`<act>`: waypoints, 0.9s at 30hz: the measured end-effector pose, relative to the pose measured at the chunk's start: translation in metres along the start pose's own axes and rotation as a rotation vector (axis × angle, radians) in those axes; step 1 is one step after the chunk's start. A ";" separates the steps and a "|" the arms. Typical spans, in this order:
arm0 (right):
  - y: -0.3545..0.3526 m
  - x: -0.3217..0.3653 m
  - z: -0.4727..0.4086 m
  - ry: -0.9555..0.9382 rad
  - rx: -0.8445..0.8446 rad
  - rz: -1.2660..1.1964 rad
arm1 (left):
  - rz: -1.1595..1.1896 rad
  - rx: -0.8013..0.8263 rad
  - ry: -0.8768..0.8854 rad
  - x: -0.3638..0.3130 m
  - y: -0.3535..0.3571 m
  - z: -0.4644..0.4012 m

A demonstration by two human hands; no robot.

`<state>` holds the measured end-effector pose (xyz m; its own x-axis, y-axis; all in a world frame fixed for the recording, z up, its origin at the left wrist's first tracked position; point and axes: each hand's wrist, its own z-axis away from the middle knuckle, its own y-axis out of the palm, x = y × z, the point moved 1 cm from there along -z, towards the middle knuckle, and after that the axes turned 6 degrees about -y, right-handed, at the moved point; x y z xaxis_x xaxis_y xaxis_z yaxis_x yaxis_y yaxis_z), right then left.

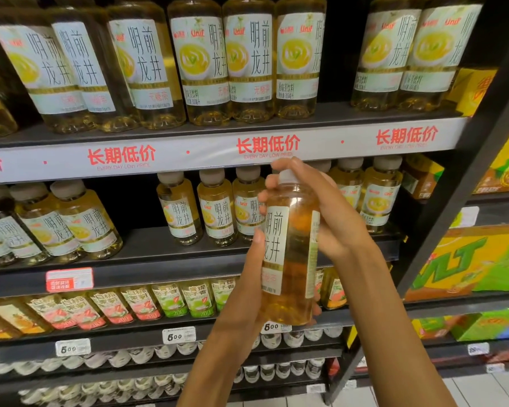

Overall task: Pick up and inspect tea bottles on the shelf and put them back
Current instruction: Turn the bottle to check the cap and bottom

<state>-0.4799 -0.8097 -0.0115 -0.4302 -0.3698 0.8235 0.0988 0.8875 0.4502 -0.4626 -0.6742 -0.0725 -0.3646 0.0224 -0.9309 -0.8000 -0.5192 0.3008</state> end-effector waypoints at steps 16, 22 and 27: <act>-0.004 -0.004 -0.001 0.074 -0.054 0.046 | 0.212 0.184 -0.020 -0.011 0.002 0.008; -0.002 -0.011 0.008 0.192 -0.121 -0.051 | 0.297 0.353 -0.075 -0.014 -0.003 0.015; 0.006 -0.019 0.009 0.315 -0.214 -0.168 | 0.285 0.323 -0.099 -0.017 -0.002 0.016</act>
<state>-0.4795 -0.7948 -0.0282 -0.1643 -0.6001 0.7829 0.2491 0.7427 0.6215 -0.4624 -0.6599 -0.0538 -0.6239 0.0067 -0.7815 -0.7628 -0.2229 0.6070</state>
